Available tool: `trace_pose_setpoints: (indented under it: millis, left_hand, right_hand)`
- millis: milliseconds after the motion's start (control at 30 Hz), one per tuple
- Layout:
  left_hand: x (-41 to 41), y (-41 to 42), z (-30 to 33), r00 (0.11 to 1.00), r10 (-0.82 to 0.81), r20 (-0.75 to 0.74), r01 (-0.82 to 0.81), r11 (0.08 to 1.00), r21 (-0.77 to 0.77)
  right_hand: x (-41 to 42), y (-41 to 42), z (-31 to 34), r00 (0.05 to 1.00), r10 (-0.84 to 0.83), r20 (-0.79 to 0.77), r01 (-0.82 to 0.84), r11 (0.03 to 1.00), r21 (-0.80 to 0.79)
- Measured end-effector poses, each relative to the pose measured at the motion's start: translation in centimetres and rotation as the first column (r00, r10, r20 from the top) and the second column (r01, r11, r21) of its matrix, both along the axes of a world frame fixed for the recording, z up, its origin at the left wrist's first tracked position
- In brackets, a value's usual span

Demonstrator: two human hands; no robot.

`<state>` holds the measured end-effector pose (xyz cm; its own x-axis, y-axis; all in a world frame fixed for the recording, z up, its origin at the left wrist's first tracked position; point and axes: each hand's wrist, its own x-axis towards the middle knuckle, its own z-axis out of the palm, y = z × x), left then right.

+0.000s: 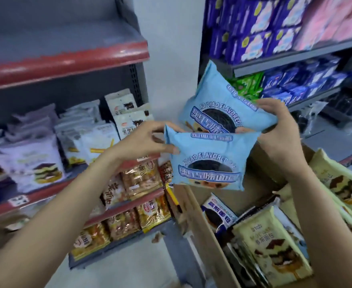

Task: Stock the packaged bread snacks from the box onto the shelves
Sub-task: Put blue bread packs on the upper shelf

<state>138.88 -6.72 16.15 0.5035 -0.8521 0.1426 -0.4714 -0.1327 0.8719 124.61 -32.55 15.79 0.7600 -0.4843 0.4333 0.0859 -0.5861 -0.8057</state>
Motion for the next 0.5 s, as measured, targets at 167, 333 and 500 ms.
trace_pose_setpoints:
  millis: [167,333,500]
  left_hand:
    - [-0.1,7.5,1.2,0.938,0.185,-0.294,-0.28,0.904,-0.323]
    - [-0.4,15.1,1.5,0.85,0.302,-0.432,-0.486,0.766,-0.42]
    - [-1.9,21.5,2.0,0.644,0.598,-0.477,-0.765,0.491,-0.417]
  right_hand:
    - [3.8,4.7,3.0,0.985,0.106,0.136,-0.113,0.992,0.047]
    - [8.0,9.6,4.3,0.93,0.305,0.206,-0.339,0.928,0.155]
    - [12.2,16.1,5.2,0.876,0.459,0.151,-0.479,0.864,0.152]
